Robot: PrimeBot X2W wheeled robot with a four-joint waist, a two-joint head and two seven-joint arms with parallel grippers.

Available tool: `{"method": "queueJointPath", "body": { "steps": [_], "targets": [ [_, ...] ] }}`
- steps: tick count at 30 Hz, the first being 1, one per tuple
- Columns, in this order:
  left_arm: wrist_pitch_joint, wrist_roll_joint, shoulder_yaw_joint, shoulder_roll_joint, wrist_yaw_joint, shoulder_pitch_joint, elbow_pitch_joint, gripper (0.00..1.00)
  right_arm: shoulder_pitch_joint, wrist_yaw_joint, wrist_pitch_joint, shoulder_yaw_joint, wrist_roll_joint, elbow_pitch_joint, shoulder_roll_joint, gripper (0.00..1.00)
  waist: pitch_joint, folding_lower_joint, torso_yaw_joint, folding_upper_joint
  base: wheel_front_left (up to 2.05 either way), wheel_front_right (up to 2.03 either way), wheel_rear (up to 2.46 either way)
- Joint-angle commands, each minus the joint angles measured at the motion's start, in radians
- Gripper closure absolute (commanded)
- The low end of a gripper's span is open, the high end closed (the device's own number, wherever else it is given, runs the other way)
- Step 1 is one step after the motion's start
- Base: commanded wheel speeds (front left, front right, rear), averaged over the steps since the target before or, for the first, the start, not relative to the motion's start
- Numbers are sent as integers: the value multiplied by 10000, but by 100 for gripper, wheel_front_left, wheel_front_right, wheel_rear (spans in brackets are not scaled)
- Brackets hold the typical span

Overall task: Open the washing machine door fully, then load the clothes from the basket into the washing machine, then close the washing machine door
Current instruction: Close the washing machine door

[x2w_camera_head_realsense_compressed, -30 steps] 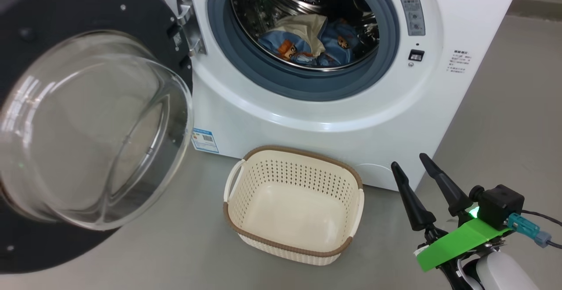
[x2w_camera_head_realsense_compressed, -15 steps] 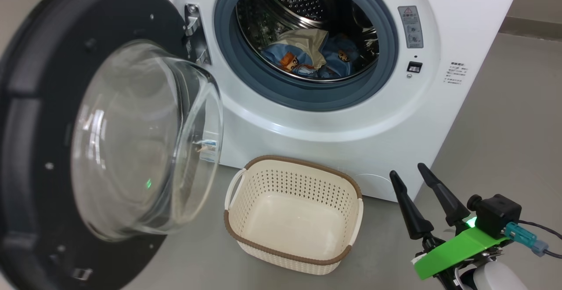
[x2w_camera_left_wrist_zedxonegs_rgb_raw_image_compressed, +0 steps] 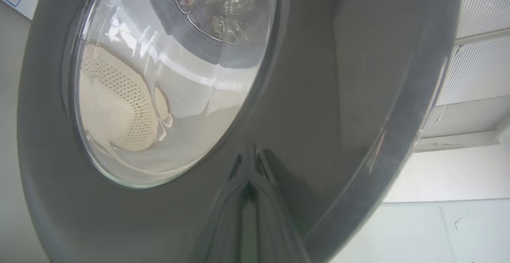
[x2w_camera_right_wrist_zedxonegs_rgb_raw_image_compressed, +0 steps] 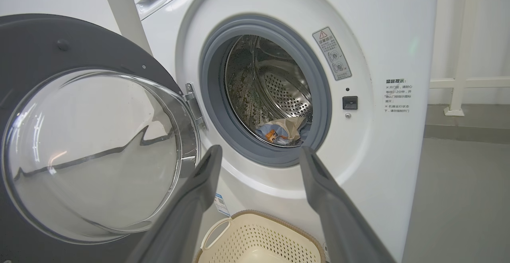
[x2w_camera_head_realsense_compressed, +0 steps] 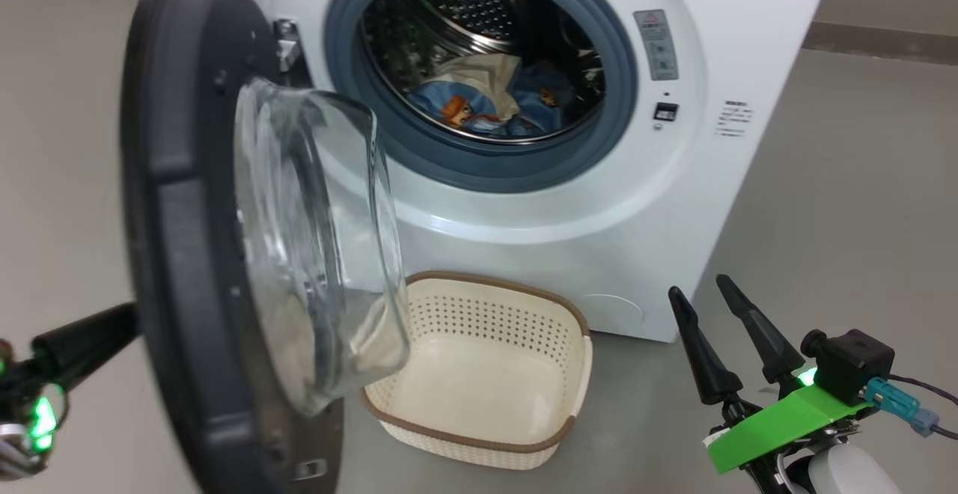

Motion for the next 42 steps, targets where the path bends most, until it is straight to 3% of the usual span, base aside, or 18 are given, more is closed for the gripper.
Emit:
{"method": "queueJointPath", "body": {
  "steps": [1, 12, 29, 34, 42],
  "targets": [
    [102, -95, 154, 163, 35, -257, -618, 100, -116, 16, -46, 155, 2, -270, -42, 0, 61, 0, -292, -1, 0, 0, 0],
    [-714, 214, -225, -756, 188, -449, -1312, 100, -160, 16, -46, 86, -27, -305, 8, 0, 214, 0, -1727, -1, 0, 0, 0],
    [-1804, 466, -2, -1277, -50, -995, -898, 100, -227, 16, -46, 131, -23, -281, -41, 0, 337, 0, -4039, -1, 0, 0, 0],
    [-2384, 738, 80, -1356, -291, -1325, -525, 100, -281, 16, -46, 138, 16, -291, -62, 0, 452, 0, -4401, -1, 0, 0, 0],
    [-2943, 1055, -100, -1496, -778, -1708, -2, 100, -311, 16, -46, 100, 1, -287, -38, 0, 507, 0, -4415, -1, 0, 0, 0]
  ]
}}
